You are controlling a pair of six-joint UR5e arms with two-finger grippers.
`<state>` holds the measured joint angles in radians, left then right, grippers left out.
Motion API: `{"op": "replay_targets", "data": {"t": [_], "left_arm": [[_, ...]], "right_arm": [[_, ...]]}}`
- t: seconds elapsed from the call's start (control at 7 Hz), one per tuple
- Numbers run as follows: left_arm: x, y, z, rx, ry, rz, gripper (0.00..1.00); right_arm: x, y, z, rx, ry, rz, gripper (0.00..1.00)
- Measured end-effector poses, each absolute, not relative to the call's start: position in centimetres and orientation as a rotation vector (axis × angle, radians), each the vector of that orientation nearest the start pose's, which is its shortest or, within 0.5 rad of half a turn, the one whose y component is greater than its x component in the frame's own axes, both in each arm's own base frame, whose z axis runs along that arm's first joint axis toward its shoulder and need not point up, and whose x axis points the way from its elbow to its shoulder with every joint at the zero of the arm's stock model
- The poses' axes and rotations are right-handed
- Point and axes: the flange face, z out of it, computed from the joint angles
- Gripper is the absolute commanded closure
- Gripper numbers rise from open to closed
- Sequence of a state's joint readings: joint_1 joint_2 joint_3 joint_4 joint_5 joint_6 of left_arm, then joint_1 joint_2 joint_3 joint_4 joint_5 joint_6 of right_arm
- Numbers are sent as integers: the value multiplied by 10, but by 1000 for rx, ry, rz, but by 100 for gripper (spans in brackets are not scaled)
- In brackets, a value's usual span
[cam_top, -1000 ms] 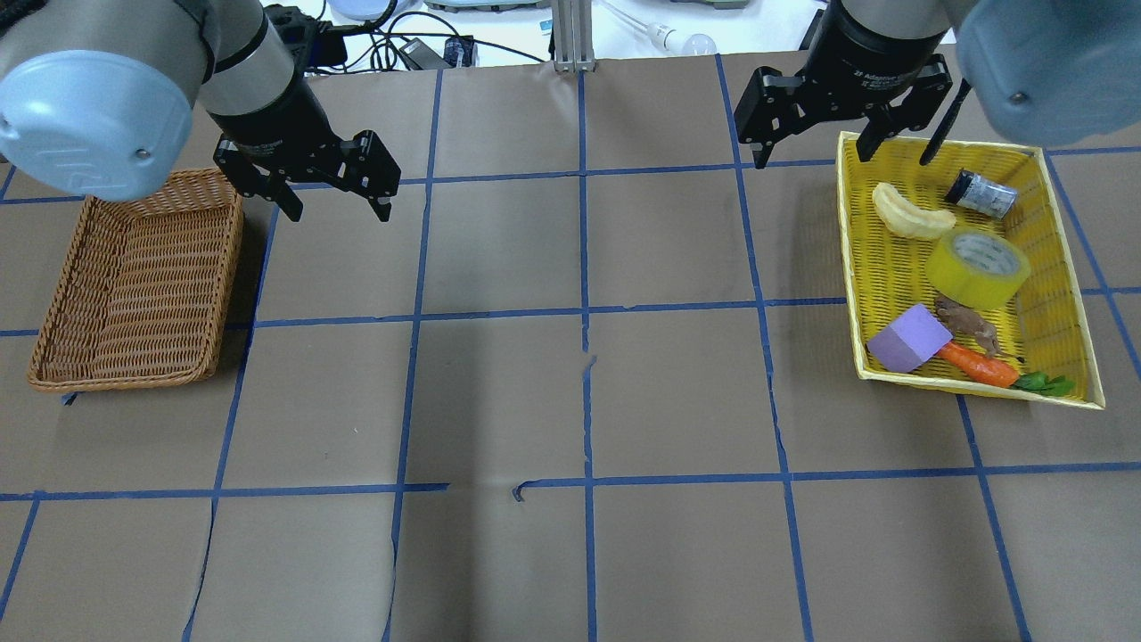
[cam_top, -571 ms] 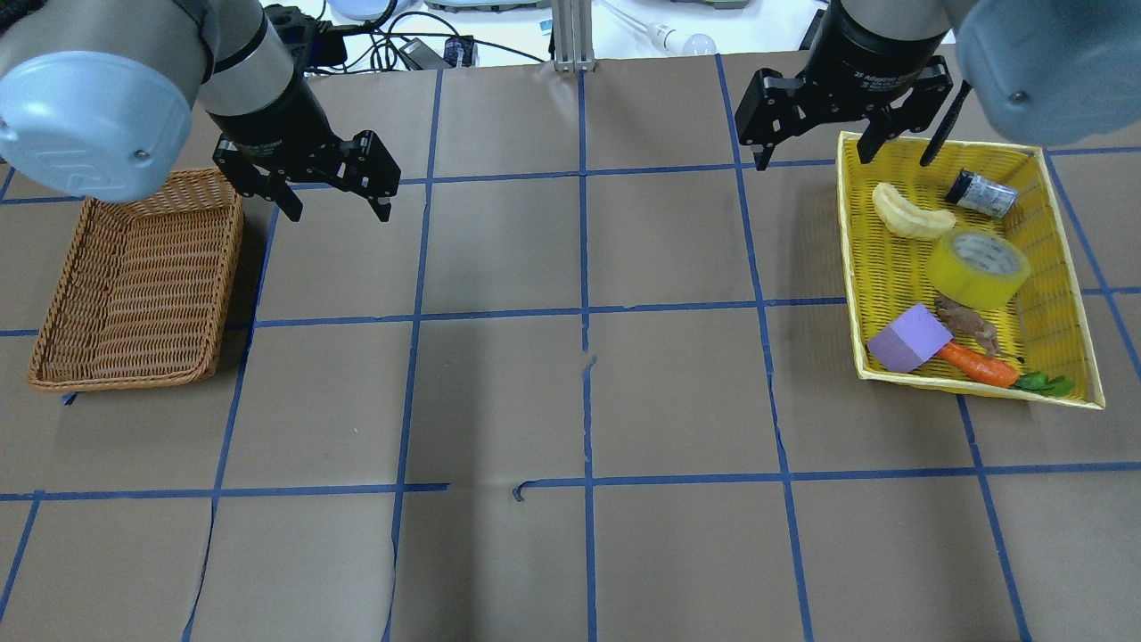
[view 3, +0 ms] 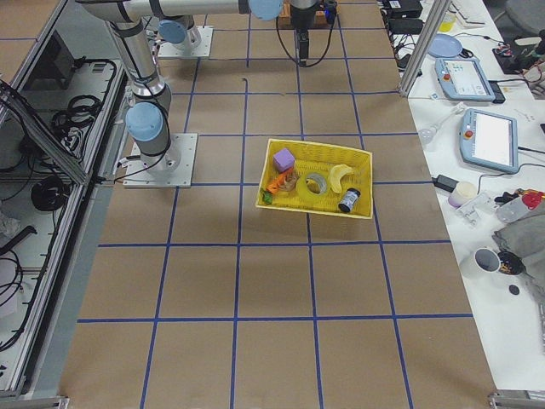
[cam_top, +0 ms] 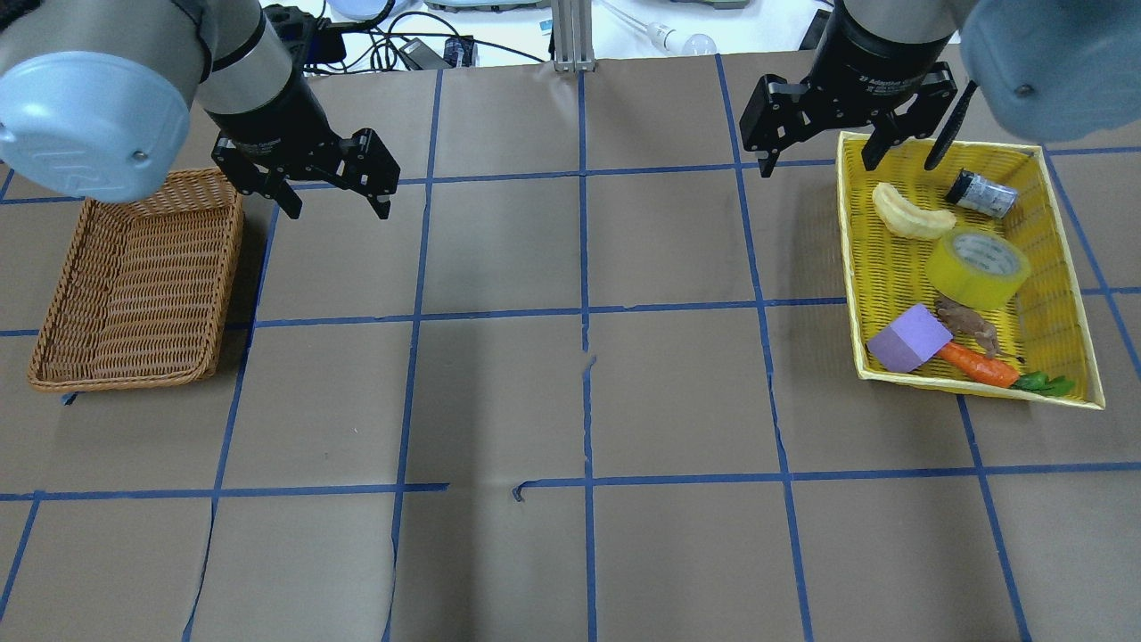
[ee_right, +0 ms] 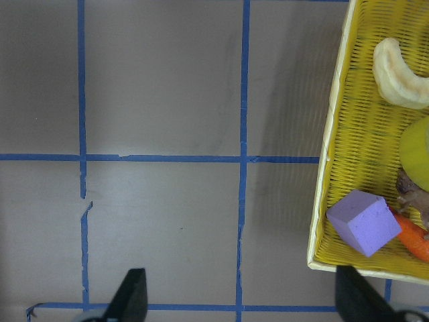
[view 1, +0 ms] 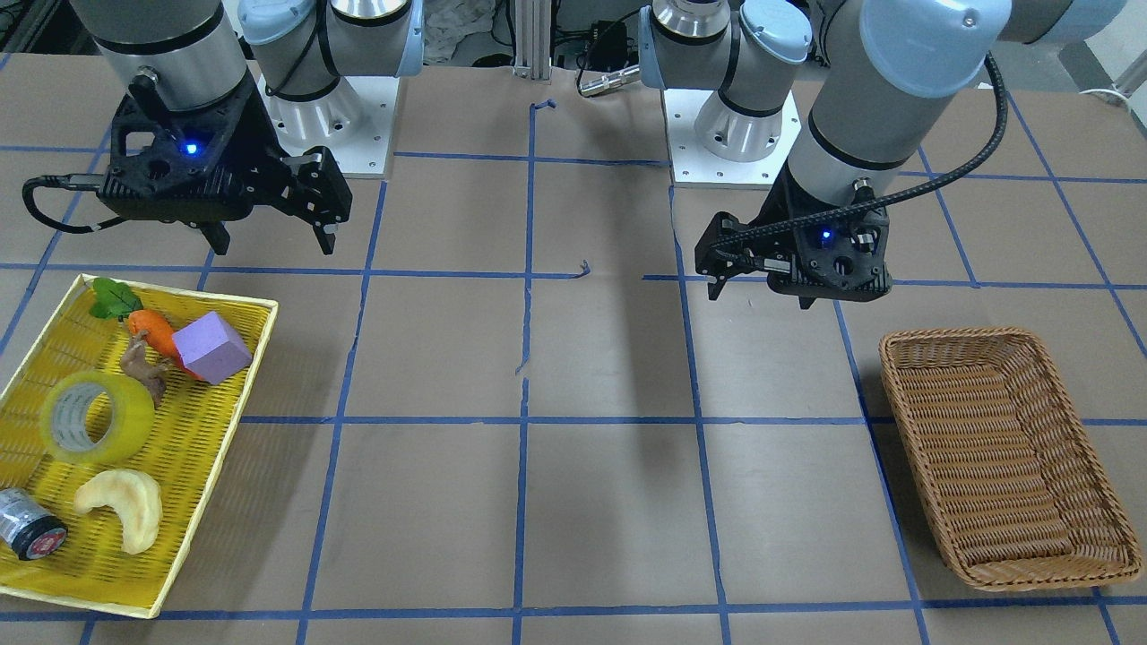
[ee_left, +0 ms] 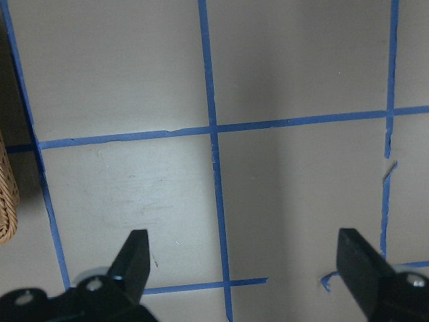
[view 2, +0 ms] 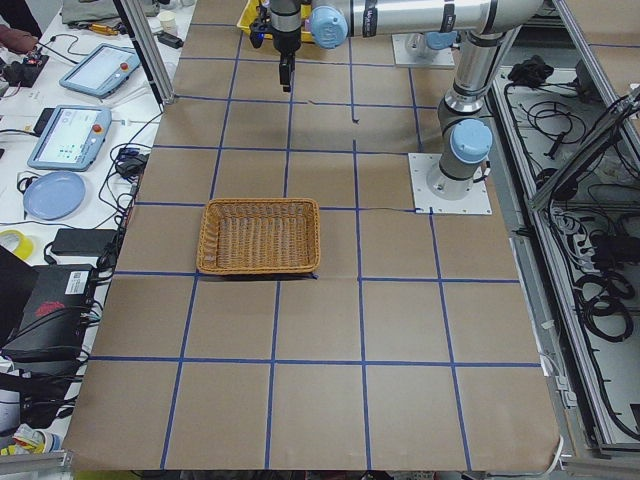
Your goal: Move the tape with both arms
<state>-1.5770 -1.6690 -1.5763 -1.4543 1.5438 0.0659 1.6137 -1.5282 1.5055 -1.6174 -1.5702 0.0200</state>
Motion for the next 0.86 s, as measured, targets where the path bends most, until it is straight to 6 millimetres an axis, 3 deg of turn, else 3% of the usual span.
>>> {"op": "replay_targets", "data": {"t": [0.86], "left_arm": [[-139, -531, 444, 114, 3166, -12, 0]], "right_arm": [[149, -514, 504, -24, 3132, -102, 0]]}}
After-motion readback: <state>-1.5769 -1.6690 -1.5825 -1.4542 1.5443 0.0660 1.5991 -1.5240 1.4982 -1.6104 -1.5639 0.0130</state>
